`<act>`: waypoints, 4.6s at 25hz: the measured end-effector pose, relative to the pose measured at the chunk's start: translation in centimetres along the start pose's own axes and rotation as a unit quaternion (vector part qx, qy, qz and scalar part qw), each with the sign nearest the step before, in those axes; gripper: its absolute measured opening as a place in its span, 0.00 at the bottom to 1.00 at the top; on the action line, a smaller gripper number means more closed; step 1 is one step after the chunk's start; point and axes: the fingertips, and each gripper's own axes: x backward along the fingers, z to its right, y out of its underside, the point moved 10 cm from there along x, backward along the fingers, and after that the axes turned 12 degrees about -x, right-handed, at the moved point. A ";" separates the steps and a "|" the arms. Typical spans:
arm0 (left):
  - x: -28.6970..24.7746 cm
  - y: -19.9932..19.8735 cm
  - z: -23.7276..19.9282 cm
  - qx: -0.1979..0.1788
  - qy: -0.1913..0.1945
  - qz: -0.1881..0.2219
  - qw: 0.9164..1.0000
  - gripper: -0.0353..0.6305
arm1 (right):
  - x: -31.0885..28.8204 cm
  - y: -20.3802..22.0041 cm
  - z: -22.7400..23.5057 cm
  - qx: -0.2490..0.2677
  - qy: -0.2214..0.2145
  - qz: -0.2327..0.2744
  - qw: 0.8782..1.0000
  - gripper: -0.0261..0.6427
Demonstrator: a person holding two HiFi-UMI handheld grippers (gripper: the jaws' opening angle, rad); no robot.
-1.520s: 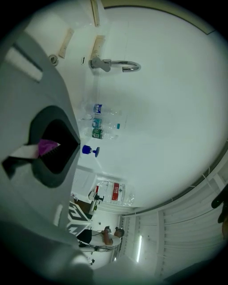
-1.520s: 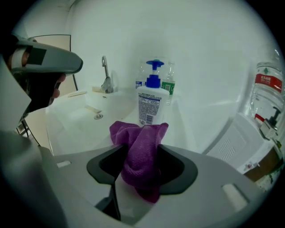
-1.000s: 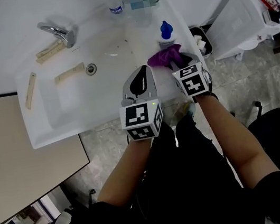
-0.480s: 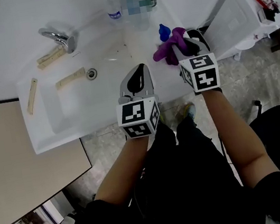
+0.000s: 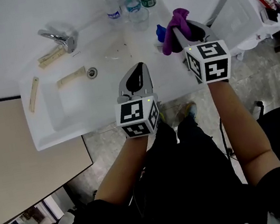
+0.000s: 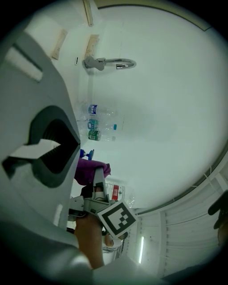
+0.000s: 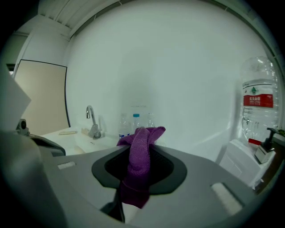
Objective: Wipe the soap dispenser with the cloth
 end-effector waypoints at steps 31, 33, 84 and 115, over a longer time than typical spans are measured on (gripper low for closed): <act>-3.0 -0.5 3.1 -0.011 -0.011 -0.018 1.000 0.05 | -3.8 6.3 3.7 -0.020 -0.022 -0.070 0.997 0.24; -2.9 -0.8 2.8 -0.009 -0.006 -0.011 1.000 0.05 | -2.5 4.8 2.9 -0.022 -0.025 -0.048 0.998 0.24; -0.9 2.6 -7.7 0.005 0.042 -0.005 0.999 0.05 | -5.8 6.2 -9.9 0.047 -0.014 0.009 0.999 0.24; -0.9 2.1 -3.4 0.019 0.061 -0.002 0.998 0.05 | 1.1 12.6 -3.7 0.017 0.020 -0.095 0.995 0.24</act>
